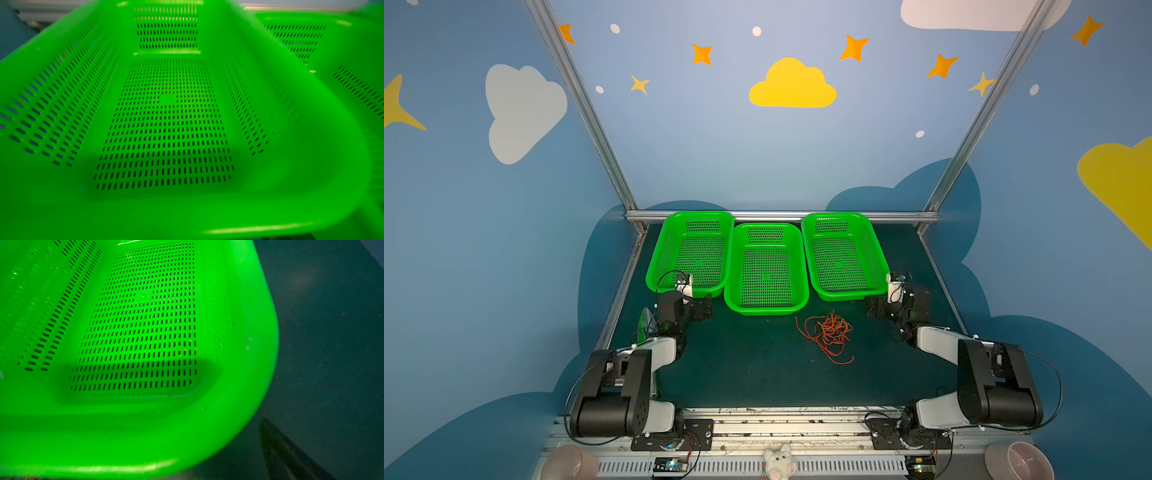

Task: Untangle and sort cables by color
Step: Untie the cable.

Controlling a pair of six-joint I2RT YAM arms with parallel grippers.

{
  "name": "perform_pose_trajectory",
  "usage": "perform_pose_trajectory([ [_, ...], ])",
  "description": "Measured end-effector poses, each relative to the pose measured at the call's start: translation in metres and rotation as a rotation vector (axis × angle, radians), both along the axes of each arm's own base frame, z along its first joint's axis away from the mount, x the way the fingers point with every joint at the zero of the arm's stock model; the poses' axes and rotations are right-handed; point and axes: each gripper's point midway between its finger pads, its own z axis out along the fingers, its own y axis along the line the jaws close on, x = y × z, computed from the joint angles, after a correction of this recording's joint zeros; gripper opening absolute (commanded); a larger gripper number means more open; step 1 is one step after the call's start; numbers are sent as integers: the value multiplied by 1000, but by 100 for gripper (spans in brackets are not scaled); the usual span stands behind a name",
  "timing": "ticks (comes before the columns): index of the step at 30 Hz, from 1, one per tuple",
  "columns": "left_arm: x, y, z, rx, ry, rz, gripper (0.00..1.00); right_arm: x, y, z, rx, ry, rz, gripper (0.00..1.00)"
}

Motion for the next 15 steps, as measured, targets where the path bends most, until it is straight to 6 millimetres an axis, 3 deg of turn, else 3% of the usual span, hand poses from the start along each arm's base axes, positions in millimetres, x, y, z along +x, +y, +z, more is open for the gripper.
perform_pose_trajectory([
  [5, -10, -9, 41, -50, -50, -24, 100, -2, -1, 32, 18, -17, -27, 87],
  [9, -23, -25, 58, -84, -60, -56, 100, -10, 5, 60, 60, -57, -25, 86],
  [15, -36, -39, 48, -128, 29, -53, 100, -27, 16, 71, 113, -41, 7, 87],
])
